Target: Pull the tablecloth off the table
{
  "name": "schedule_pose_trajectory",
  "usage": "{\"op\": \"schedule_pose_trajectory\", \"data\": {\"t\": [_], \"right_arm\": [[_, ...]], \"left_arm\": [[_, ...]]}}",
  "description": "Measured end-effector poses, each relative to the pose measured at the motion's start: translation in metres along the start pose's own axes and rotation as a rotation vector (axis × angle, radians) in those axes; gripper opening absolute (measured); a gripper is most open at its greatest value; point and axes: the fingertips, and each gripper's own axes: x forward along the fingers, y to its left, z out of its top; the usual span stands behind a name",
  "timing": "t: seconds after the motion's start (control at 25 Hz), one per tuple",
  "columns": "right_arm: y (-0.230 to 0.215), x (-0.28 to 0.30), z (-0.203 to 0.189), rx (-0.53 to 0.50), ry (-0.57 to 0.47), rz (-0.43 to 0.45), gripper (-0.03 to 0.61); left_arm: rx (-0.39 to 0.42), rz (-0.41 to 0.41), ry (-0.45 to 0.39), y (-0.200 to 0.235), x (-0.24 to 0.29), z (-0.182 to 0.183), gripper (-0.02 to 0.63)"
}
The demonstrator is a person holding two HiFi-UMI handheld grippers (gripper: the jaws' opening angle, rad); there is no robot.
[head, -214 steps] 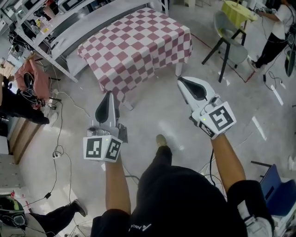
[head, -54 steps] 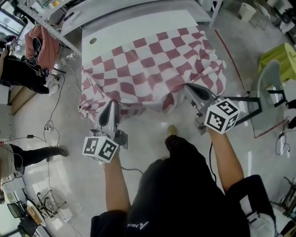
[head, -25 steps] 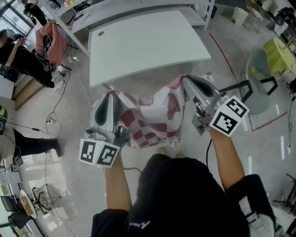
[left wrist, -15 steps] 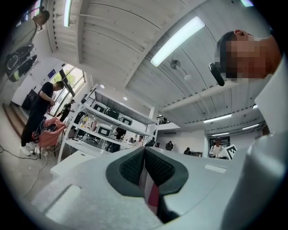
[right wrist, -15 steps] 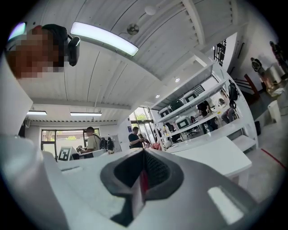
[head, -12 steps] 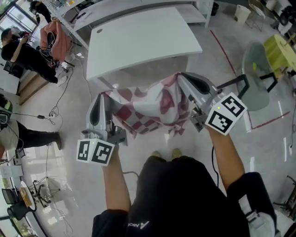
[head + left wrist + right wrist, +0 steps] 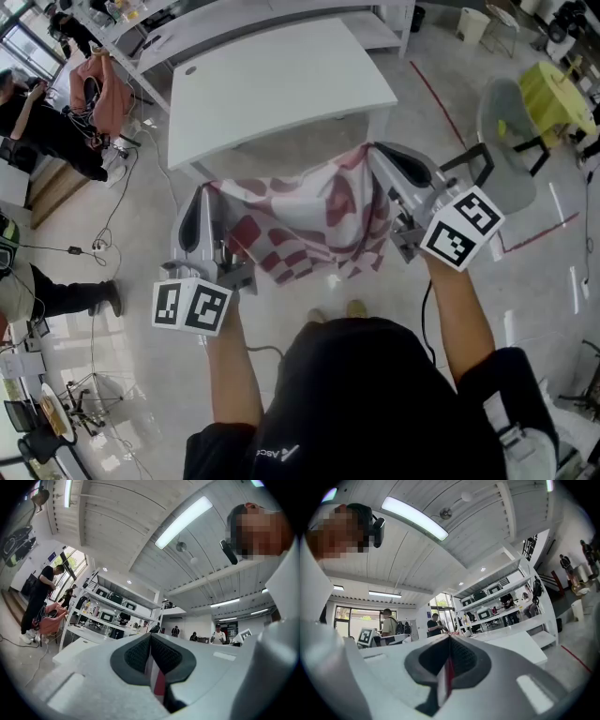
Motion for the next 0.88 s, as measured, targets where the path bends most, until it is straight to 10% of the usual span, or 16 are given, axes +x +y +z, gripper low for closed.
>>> {"op": "schedule_pose_trajectory", "data": {"t": [0.88], "right_arm": [[0.004, -0.011, 0.001, -0.045, 0.009, -0.060, 0.003]], "left_arm": [[-0.031, -0.037, -0.006, -0.008, 0.004, 0.001, 0.011]]}}
